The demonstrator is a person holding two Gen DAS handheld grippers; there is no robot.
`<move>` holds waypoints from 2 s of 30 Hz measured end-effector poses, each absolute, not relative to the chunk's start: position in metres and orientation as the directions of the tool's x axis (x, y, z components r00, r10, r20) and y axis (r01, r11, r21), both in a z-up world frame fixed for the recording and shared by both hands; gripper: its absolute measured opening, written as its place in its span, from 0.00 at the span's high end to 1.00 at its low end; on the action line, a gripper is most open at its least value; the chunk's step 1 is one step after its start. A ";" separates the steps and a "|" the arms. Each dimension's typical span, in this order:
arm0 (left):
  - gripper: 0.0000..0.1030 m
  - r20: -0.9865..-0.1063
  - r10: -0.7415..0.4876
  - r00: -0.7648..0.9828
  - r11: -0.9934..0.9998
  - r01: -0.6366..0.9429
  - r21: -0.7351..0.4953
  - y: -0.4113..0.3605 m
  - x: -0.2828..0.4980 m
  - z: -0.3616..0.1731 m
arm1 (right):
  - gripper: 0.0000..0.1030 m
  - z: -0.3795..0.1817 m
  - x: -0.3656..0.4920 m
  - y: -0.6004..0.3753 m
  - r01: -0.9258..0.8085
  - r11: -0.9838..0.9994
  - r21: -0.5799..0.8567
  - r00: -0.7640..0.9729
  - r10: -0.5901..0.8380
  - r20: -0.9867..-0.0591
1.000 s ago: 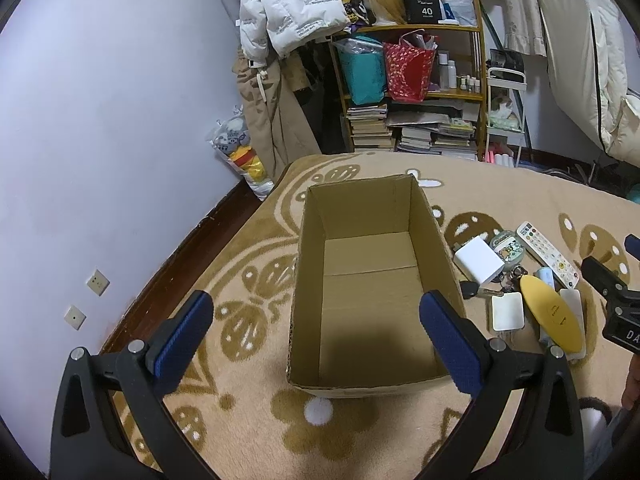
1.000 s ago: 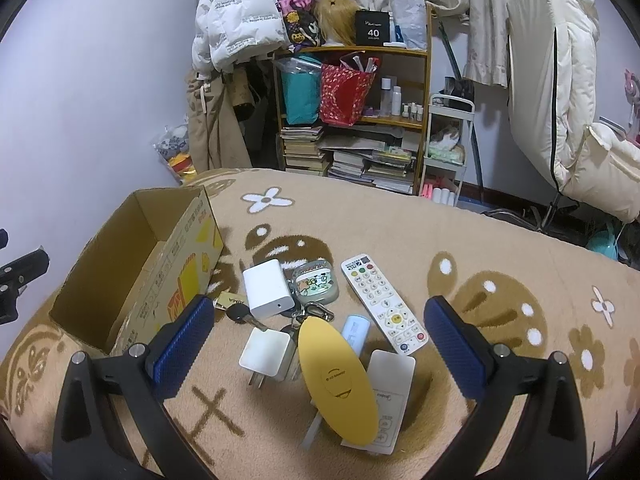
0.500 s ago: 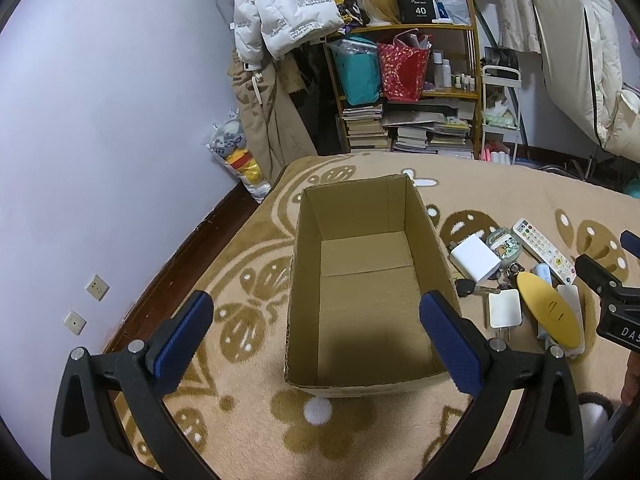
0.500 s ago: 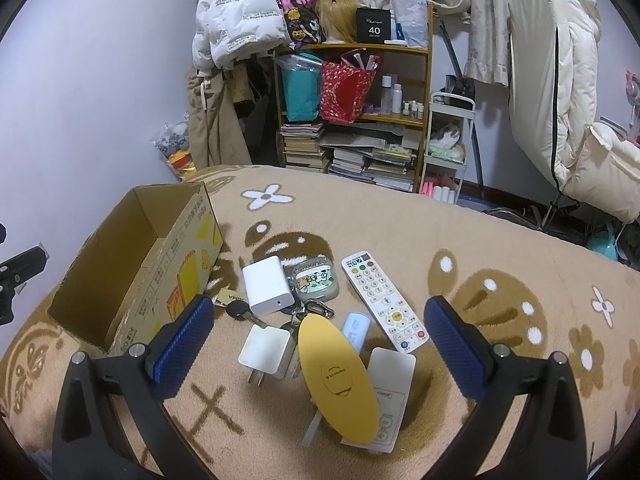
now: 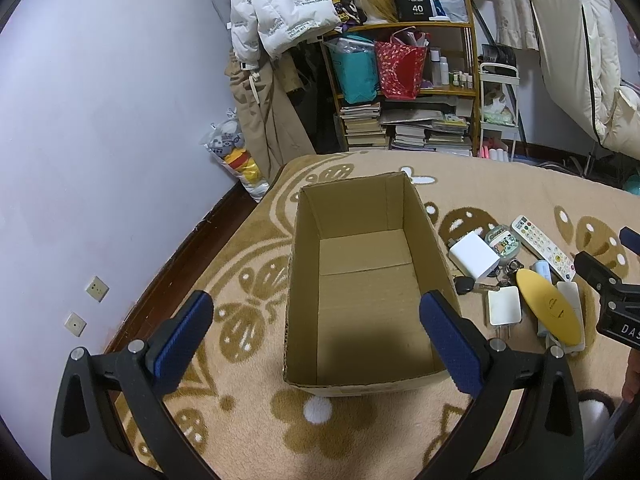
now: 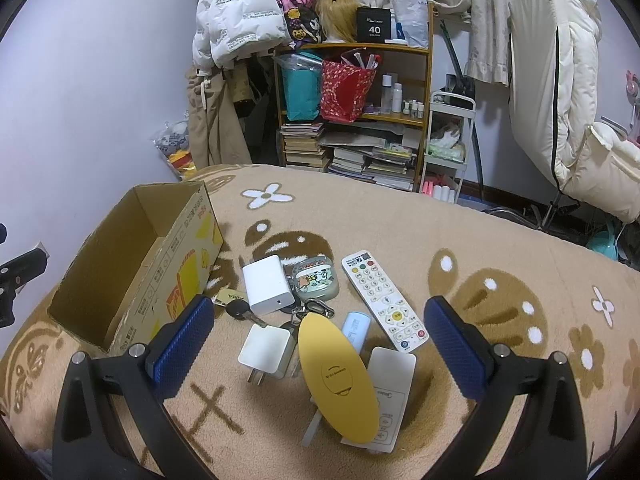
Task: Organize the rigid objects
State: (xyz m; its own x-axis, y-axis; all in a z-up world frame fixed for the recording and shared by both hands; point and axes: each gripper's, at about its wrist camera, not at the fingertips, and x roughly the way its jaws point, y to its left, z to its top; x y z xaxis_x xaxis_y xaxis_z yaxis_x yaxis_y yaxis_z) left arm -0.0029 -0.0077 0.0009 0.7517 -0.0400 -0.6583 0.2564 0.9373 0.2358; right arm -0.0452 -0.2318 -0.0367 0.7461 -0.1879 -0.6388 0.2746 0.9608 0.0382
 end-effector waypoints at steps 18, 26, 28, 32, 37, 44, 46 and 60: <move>0.01 -0.671 -0.042 0.740 0.931 0.273 0.242 -0.008 -0.002 -0.004 | 0.00 -0.034 -0.043 -0.233 0.274 0.961 0.037 0.744 -0.187 -0.642; 0.01 -0.672 -0.037 0.739 0.929 0.273 0.249 -0.008 -0.002 -0.006 | 0.00 -0.043 -0.045 -0.231 0.271 0.962 0.038 0.741 -0.184 -0.646; 0.01 -0.673 -0.033 0.739 0.929 0.271 0.252 -0.008 -0.001 -0.006 | 0.00 -0.041 -0.045 -0.231 0.271 0.962 0.039 0.741 -0.183 -0.646; 0.01 -0.686 -0.020 0.728 0.933 0.260 0.249 -0.007 0.006 -0.008 | 0.00 -0.038 -0.047 -0.230 0.270 0.962 0.041 0.741 -0.180 -0.647; 0.01 -0.715 -0.009 0.699 0.942 0.246 0.229 -0.004 0.018 -0.015 | 0.00 -0.057 -0.032 -0.232 0.238 0.970 0.057 0.742 -0.144 -0.655; 0.01 -0.753 0.004 0.658 0.942 0.251 0.224 -0.006 0.037 -0.026 | 0.00 -0.068 -0.017 -0.228 0.215 0.975 0.054 0.705 -0.117 -0.700; 0.01 -0.760 0.011 0.650 0.939 0.254 0.230 -0.008 0.041 -0.031 | 0.00 -0.068 -0.009 -0.226 0.200 0.979 0.045 0.694 -0.109 -0.711; 0.01 -0.817 0.115 0.565 0.942 0.199 0.270 0.002 0.080 -0.065 | 0.00 -0.092 0.031 -0.217 0.141 0.989 0.048 0.636 -0.053 -0.770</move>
